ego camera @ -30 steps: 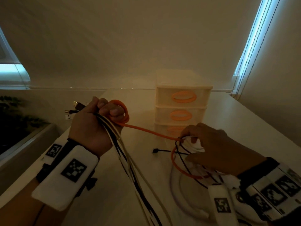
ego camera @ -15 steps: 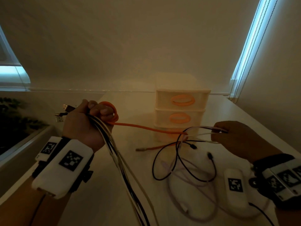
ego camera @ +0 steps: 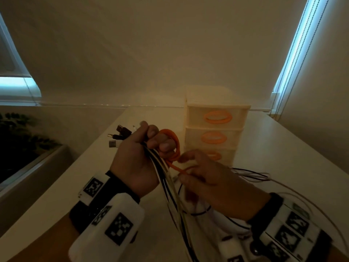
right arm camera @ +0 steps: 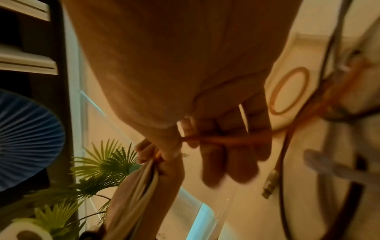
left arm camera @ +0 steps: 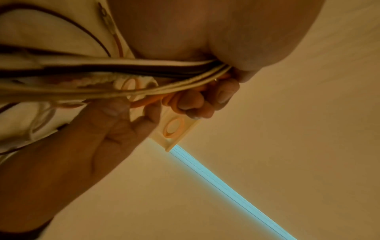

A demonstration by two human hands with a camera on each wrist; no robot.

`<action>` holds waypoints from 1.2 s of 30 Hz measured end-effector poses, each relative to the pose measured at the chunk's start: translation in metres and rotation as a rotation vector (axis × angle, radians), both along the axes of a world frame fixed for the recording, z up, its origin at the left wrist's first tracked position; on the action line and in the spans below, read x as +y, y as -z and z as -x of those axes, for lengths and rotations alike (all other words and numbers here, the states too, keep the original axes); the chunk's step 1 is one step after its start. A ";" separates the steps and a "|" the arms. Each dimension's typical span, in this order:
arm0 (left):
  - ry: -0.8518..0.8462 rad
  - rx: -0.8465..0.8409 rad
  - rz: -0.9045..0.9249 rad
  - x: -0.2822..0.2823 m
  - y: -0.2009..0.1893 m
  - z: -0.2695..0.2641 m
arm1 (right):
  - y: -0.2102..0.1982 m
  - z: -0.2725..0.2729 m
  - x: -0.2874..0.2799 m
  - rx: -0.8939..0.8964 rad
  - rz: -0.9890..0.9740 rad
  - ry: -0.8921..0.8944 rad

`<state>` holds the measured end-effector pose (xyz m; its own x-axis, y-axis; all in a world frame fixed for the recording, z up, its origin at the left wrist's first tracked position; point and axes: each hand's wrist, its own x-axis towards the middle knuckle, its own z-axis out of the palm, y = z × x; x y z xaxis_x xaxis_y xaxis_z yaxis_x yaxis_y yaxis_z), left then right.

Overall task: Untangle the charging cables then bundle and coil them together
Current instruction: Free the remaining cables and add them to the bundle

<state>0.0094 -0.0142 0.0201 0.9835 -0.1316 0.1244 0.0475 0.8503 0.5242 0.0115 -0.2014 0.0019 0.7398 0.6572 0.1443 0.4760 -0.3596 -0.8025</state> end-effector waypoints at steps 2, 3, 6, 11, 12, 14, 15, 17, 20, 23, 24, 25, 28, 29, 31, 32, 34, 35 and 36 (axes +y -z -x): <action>0.007 -0.027 0.021 0.009 -0.004 0.000 | 0.000 -0.006 -0.008 0.053 -0.042 0.025; 0.004 -0.037 0.044 0.016 -0.007 -0.001 | 0.000 -0.011 -0.015 0.079 -0.048 0.056; 0.087 -0.081 0.099 0.034 -0.012 -0.003 | -0.001 -0.030 -0.036 0.050 0.035 0.224; 0.405 -0.004 -0.517 -0.002 0.002 0.011 | 0.004 -0.040 -0.035 -0.341 -0.017 0.508; 0.442 0.036 -0.637 -0.013 0.006 0.015 | 0.004 -0.036 -0.030 -0.366 -0.086 0.503; 0.365 0.071 -0.662 -0.026 0.011 0.016 | 0.005 -0.028 -0.021 -0.385 -0.195 0.447; 0.255 0.087 -0.602 -0.026 0.013 0.011 | 0.004 -0.024 -0.018 -0.346 -0.227 0.381; 0.046 0.107 -0.410 -0.019 0.014 0.001 | 0.004 -0.017 -0.015 -0.187 -0.199 0.207; -0.050 0.130 -0.121 -0.010 0.015 -0.007 | 0.011 -0.019 -0.018 -0.058 -0.061 0.106; -0.003 0.137 -0.057 -0.008 0.019 -0.009 | 0.015 -0.024 -0.024 0.027 0.025 0.078; 0.003 0.145 -0.073 -0.008 0.020 -0.009 | 0.016 -0.026 -0.026 0.043 0.056 0.069; 0.003 0.155 -0.101 -0.008 0.020 -0.009 | 0.017 -0.027 -0.028 0.052 0.087 0.059; 0.008 0.177 -0.161 -0.012 0.019 -0.005 | 0.016 -0.029 -0.032 0.057 0.132 0.030; 0.016 0.177 -0.158 -0.014 0.020 -0.002 | 0.016 -0.031 -0.034 0.044 0.133 0.032; 0.034 0.162 -0.141 -0.020 0.021 0.001 | 0.017 -0.033 -0.036 -0.016 0.096 0.060; 0.036 0.153 -0.138 -0.021 0.021 0.001 | 0.017 -0.032 -0.037 -0.053 0.057 0.078; 0.037 0.136 -0.127 -0.020 0.020 0.000 | 0.020 -0.030 -0.040 -0.102 -0.013 0.099; 0.038 0.130 -0.111 -0.018 0.018 -0.001 | 0.021 -0.029 -0.041 -0.104 -0.026 0.107; 0.038 0.127 -0.094 -0.016 0.018 -0.003 | 0.021 -0.028 -0.043 -0.096 -0.020 0.115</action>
<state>0.0124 -0.0305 0.0024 0.9845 -0.1745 -0.0156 0.1500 0.7938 0.5894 0.0396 -0.2439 -0.0192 0.7925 0.5648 0.2301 0.5070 -0.4006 -0.7632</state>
